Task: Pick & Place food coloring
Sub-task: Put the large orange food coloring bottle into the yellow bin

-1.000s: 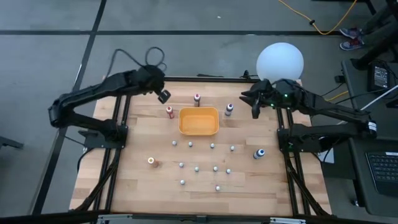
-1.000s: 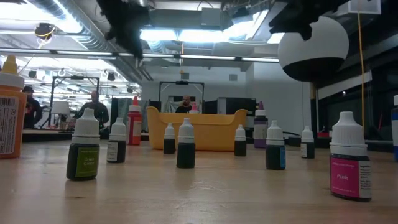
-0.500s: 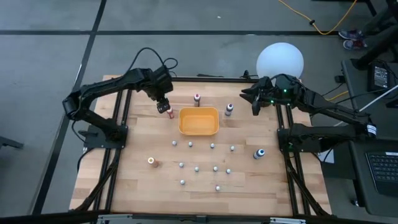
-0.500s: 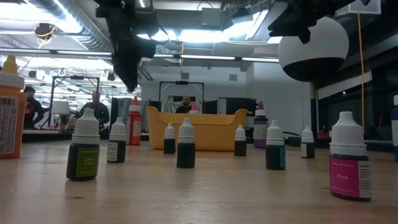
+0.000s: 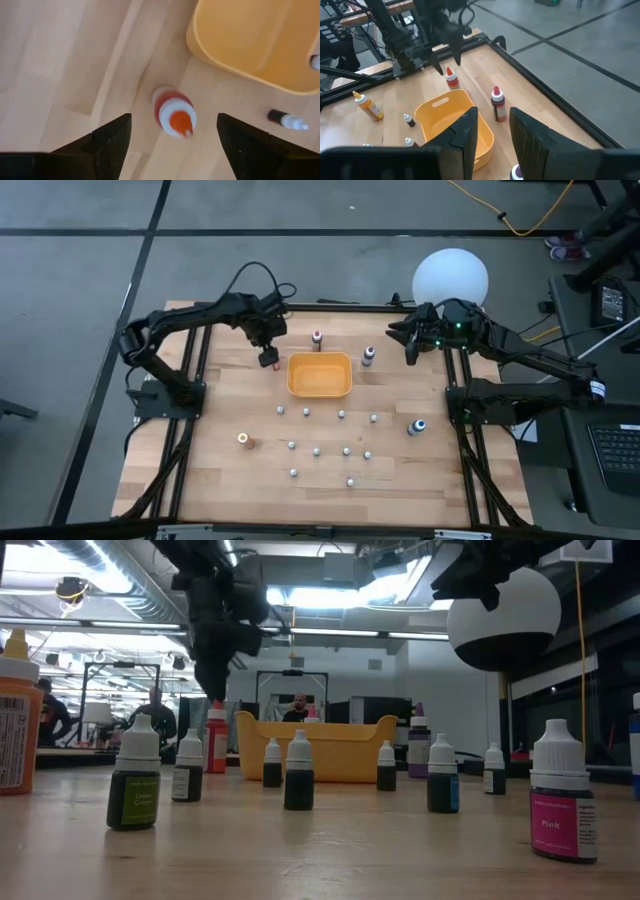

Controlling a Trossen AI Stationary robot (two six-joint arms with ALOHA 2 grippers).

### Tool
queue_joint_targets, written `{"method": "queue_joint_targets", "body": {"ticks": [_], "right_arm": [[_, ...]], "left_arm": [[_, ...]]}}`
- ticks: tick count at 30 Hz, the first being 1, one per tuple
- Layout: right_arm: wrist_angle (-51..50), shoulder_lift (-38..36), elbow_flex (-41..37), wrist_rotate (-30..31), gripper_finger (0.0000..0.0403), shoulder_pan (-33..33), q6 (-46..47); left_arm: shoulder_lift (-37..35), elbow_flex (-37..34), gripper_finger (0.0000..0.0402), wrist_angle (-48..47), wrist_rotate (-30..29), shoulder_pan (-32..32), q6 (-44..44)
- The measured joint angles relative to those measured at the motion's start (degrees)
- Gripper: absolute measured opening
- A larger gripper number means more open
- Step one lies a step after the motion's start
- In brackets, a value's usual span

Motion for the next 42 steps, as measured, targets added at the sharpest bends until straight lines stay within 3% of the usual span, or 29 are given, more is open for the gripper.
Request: {"method": "queue_joint_targets", "body": {"ticks": [9, 15, 19, 25, 30, 35, 42], "right_arm": [[0.0, 0.0, 0.0, 0.0, 0.0116, 0.0, 0.0], [0.0, 0.0, 0.0, 0.0, 0.0116, 0.0, 0.0], [-0.1, 0.0, 0.0, 0.0, 0.0116, 0.0, -0.4], [0.0, 0.0, 0.0, 0.0, 0.0116, 0.0, -1.5], [0.0, 0.0, 0.0, 0.0, 0.0116, 0.0, -1.6], [0.0, 0.0, 0.0, 0.1, 0.0116, 0.0, -1.7], [0.0, 0.0, 0.0, 0.1, 0.0116, 0.0, -2.9]], "left_arm": [[6.8, 0.0, 0.0285, 1.4, 0.0, -0.1, 3.7], [7.6, 0.0, 0.0272, 1.5, 0.0, -0.1, 4.2], [7.6, 0.0, 0.0238, 1.3, 0.0, -0.1, 4.2], [7.6, 0.0, 0.0147, 0.8, 0.0, -0.2, 3.8], [6.7, 0.4, 0.0140, -3.1, -1.7, -0.3, 2.7], [3.1, 10.0, 0.0140, -14.0, -9.8, -1.0, 3.1], [2.2, 29.5, 0.0140, -20.4, -4.6, -3.8, -0.3]]}}
